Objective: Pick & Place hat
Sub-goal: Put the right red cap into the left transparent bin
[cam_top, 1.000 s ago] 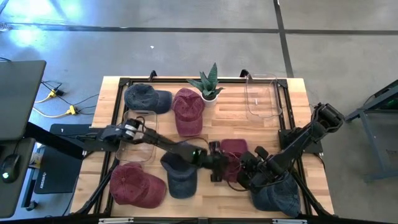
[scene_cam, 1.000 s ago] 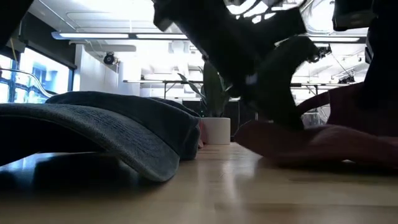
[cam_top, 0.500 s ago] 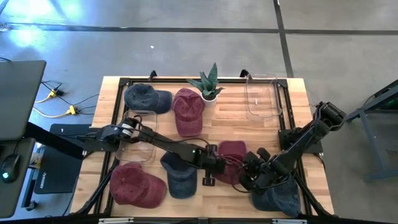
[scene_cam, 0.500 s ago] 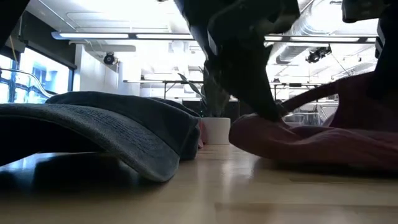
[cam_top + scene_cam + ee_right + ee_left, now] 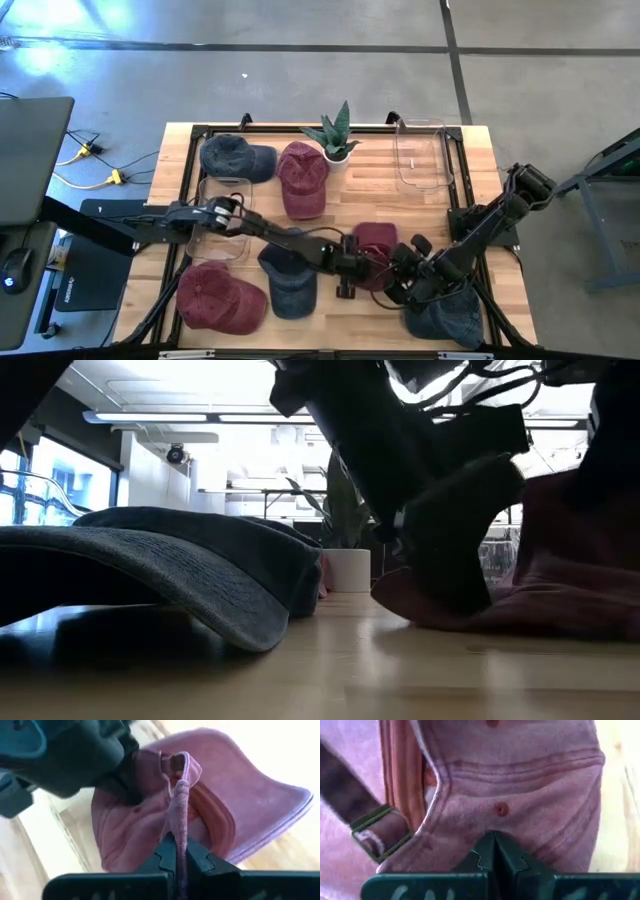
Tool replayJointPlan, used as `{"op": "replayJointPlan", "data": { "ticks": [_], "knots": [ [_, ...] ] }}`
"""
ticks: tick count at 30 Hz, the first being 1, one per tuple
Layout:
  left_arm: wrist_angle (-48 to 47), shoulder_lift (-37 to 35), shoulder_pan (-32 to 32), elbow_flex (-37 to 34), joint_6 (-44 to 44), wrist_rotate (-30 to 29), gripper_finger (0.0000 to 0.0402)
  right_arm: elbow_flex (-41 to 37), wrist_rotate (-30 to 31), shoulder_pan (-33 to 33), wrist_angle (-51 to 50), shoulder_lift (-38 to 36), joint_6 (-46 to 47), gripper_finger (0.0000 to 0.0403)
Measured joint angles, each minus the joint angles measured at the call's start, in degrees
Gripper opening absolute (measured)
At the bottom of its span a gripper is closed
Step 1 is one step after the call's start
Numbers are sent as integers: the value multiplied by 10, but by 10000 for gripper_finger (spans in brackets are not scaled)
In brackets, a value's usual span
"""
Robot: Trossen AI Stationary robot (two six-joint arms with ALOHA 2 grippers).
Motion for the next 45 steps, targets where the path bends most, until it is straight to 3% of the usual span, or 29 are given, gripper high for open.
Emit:
{"op": "replayJointPlan", "data": {
  "ticks": [5, 11, 14, 18, 21, 25, 31, 36, 41, 45],
  "knots": [
    [-7, 0, 7, 0, -7, 32, 0, 0, -22, 3, -25, -14, -71, 58],
    [-24, -6, 5, -1, -8, 33, 0, 0, -124, 4, -78, -67, -102, 143],
    [-26, -6, 6, -1, -11, 35, 0, 0, -135, 18, -54, -78, -156, 165],
    [-33, -7, 6, -1, -12, 36, 0, 0, -116, 54, 51, -46, -334, 171],
    [-69, -21, 6, -2, -12, 36, 0, 0, -138, 69, 127, 4, -486, 165],
    [-111, -35, 6, -3, -12, 27, 0, 0, -171, 68, 164, 57, -603, 152],
    [-150, -57, 5, -3, -12, 21, 0, 0, -177, 45, 198, 77, -711, 151],
    [-189, -59, 1, -3, -20, 13, 0, 0, -190, 21, 236, 77, -759, 184],
    [-244, -83, -27, 1, -45, -69, 0, 11, -204, -1, 249, 82, -803, 223],
    [-276, -83, -45, -4, -64, -104, 0, 65, -180, -11, 194, 120, -860, 226]
  ]
}}
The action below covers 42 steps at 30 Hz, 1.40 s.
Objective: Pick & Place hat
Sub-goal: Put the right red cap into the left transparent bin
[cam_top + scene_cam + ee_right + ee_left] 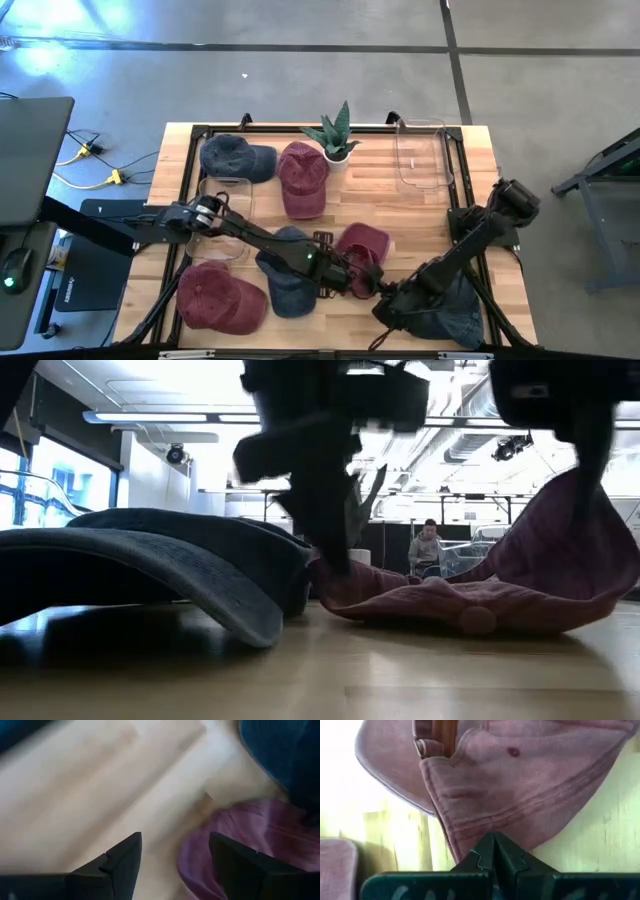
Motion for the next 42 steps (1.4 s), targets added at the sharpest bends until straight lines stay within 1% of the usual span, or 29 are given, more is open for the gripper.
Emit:
{"op": "replayJointPlan", "data": {
  "ticks": [4, 5, 8, 9, 10, 13, 15, 16, 20, 22, 24, 27, 29, 31, 33, 34, 37, 38, 40, 42],
  "knots": [
    [-10, -8, -1, 3, -12, -11, 0, 62, 0, -11, -113, 66, -33, 211],
    [-22, -11, -3, 2, -17, -16, 0, 74, 10, -14, -140, 84, -34, 206],
    [-29, -19, -6, 4, -23, -40, 0, 111, 83, -15, -205, 128, -4, 183],
    [-37, -22, -7, 4, -25, -50, 0, 123, 100, -15, -226, 137, 10, 170],
    [-50, -26, -12, 2, -26, -55, 0, 134, 104, -15, -247, 144, 22, 152],
    [-46, -32, -24, 3, -22, -68, 0, 146, 79, -20, -280, 149, 61, 77],
    [-48, -32, -34, 3, -10, -75, 0, 142, 54, -26, -293, 141, 87, 24],
    [-46, -32, -40, 2, -1, -79, 0, 136, 42, -27, -298, 133, 101, 13],
    [-16, -31, -63, 2, 38, -89, 0, 101, 20, -31, -291, 77, 180, 23],
    [19, -31, -69, 0, 61, -84, 1, 74, 10, -31, -270, 38, 217, 10],
    [74, -31, -71, -10, 99, -65, 3, 42, -4, -31, -237, -3, 255, 5],
    [167, -31, -64, -27, 168, -12, 15, -4, -4, -30, -179, -60, 319, 11],
    [227, -31, -59, -32, 202, 42, 32, -33, -5, -28, -154, -89, 341, 6],
    [263, -31, -51, -34, 217, 94, 57, -59, -1, -25, -129, -110, 348, 3],
    [290, -22, -41, -33, 218, 129, 90, -78, 1, -23, -104, -126, 357, 6],
    [298, -15, -37, -33, 218, 135, 109, -86, 2, -23, -91, -133, 361, 6],
    [291, -2, -26, -36, 223, 120, 168, -106, 3, -22, -58, -146, 360, 3],
    [302, 1, -22, -35, 223, 110, 187, -110, 6, -21, -55, -149, 360, 3],
    [315, 7, -16, -33, 215, 80, 223, -113, 18, -20, -50, -154, 361, 4],
    [308, 9, -16, -34, 185, 49, 249, -113, 24, -20, -49, -155, 361, 3]
  ]
}}
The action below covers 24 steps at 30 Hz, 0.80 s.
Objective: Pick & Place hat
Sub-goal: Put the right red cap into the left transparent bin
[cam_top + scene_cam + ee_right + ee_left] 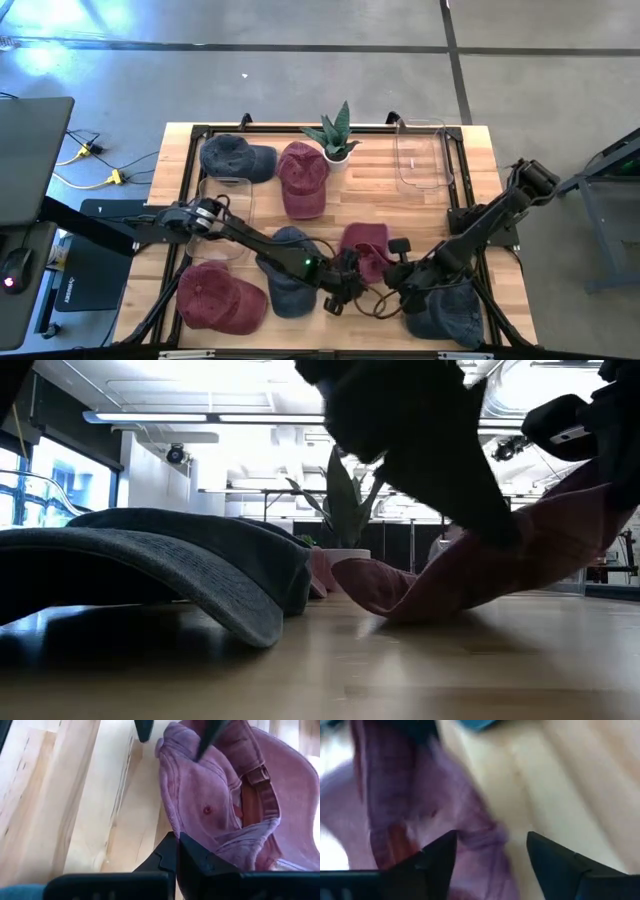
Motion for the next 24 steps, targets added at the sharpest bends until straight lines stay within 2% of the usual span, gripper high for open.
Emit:
{"op": "replayJointPlan", "data": {
  "ticks": [3, 6, 11, 13, 18, 21, 24],
  "knots": [
    [6, 0, -1, 0, -40, -37, 270, 0, 1, 0, 5, 0, -2, 3],
    [8, 0, -5, 0, -64, -60, 272, 0, 6, 0, 11, 0, -3, 2],
    [50, 32, -5, 3, -85, -38, 264, 0, 18, 0, 17, 0, 3, 3],
    [36, 44, -8, -2, -80, -34, 256, 1, 27, 0, 14, 0, 13, 2],
    [73, 58, -10, 1, -46, 42, 208, 1, 28, 0, 14, -22, 38, 3],
    [89, 58, -11, 1, -13, 83, 161, 1, 24, 0, 14, -42, 43, 2],
    [67, 41, -15, 1, 6, 96, 110, 3, 18, 0, 19, -59, 59, 3]
  ]
}}
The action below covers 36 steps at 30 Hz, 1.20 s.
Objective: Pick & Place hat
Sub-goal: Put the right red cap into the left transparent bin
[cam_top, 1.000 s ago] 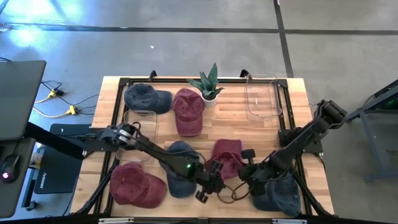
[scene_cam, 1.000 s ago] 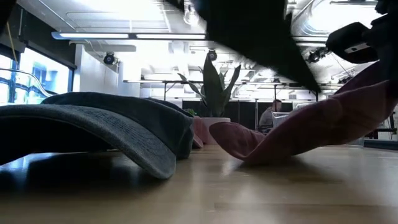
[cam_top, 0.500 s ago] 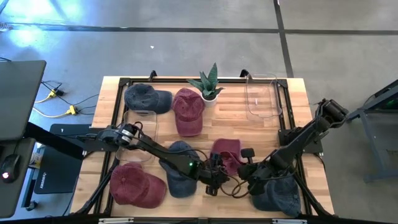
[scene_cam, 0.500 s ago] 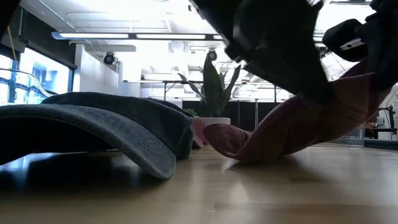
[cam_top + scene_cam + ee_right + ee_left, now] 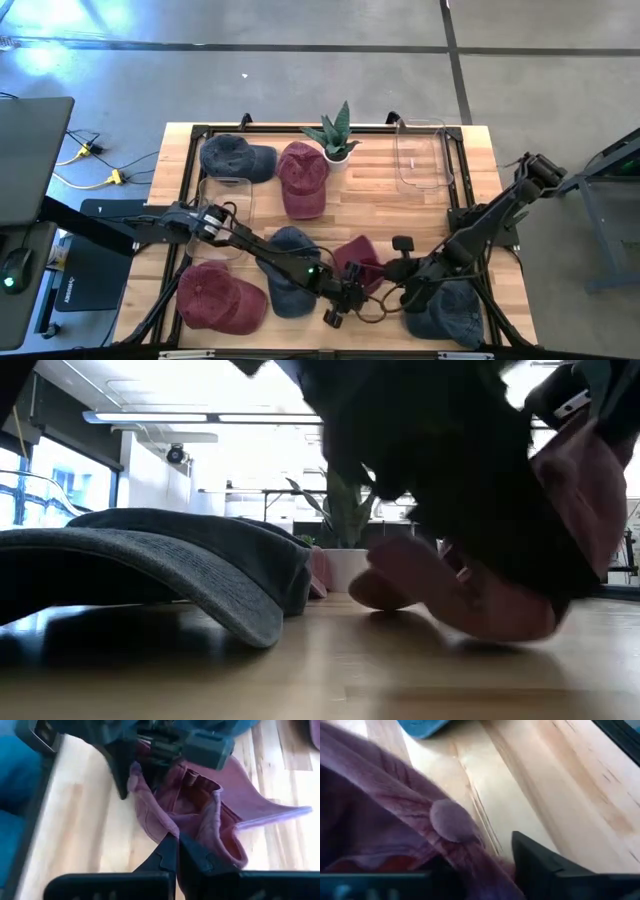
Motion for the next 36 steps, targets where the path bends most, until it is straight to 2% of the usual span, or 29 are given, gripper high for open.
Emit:
{"op": "replayJointPlan", "data": {
  "ticks": [4, 8, 15, 17, 19, 22, 26, 31, 36],
  "knots": [
    [-58, -35, 0, 1, 9, 6, 50, 0, -28, 0, 5, -7, 8, 3],
    [-95, -62, 0, 1, 16, 12, 8, -3, -47, 0, 25, -6, -1, 2],
    [-141, -135, -1, -2, 36, 35, 11, -4, -100, 0, 115, -8, -66, 39],
    [-116, -149, 5, 2, 36, 66, 11, -4, -114, 0, 145, -16, -84, 59],
    [-136, -173, 7, -2, 28, 96, 11, -4, -135, 0, 175, -28, -99, 80],
    [-108, -195, 18, 2, 13, 170, 12, -4, -173, 0, 201, -54, -109, 109],
    [-99, -215, 29, -1, 5, 247, 12, -4, -189, 4, 203, -87, -118, 139],
    [-77, -207, 59, 0, 5, 316, 12, -4, -176, 19, 180, -95, -130, 157],
    [-49, -147, 95, -3, -5, 410, 12, -42, -114, 40, 157, -94, -62, 155]
  ]
}}
